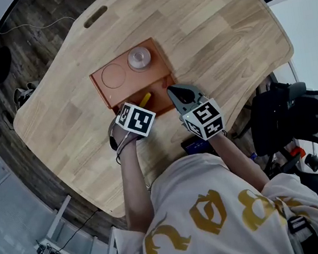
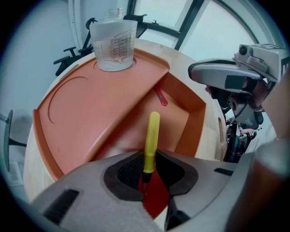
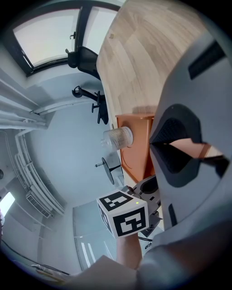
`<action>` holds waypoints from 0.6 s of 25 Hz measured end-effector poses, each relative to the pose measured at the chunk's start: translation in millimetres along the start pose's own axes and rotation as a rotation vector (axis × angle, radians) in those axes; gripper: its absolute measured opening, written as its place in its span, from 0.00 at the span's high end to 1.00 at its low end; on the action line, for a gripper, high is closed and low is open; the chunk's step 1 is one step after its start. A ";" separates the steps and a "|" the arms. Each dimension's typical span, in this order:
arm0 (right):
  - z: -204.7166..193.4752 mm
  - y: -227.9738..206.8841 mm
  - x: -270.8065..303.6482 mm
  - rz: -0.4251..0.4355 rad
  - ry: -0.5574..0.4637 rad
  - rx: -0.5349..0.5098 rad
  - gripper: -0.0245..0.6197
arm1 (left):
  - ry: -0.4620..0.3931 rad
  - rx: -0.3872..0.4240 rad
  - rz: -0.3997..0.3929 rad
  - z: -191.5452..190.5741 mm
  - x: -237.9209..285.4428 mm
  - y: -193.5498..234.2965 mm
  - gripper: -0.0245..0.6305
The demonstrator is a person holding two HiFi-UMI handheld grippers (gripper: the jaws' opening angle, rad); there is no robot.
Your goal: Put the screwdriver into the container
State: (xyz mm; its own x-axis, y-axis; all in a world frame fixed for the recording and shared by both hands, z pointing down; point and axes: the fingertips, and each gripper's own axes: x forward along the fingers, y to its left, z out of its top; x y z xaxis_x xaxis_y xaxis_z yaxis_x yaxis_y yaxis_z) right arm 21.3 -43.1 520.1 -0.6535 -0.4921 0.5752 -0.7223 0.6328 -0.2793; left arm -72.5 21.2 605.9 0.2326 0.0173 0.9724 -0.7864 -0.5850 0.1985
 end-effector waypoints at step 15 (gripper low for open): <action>-1.2 -5.2 -1.9 0.001 0.000 0.023 0.94 | 0.085 0.003 0.032 -0.9 9.3 2.1 0.84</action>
State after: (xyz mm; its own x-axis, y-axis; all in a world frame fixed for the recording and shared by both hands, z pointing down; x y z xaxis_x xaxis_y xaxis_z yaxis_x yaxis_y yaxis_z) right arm 26.6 -44.7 521.3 -0.6541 -0.4917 0.5748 -0.7268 0.6192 -0.2973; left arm -72.5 20.8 615.5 0.1574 0.0672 0.9852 -0.7908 -0.5890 0.1665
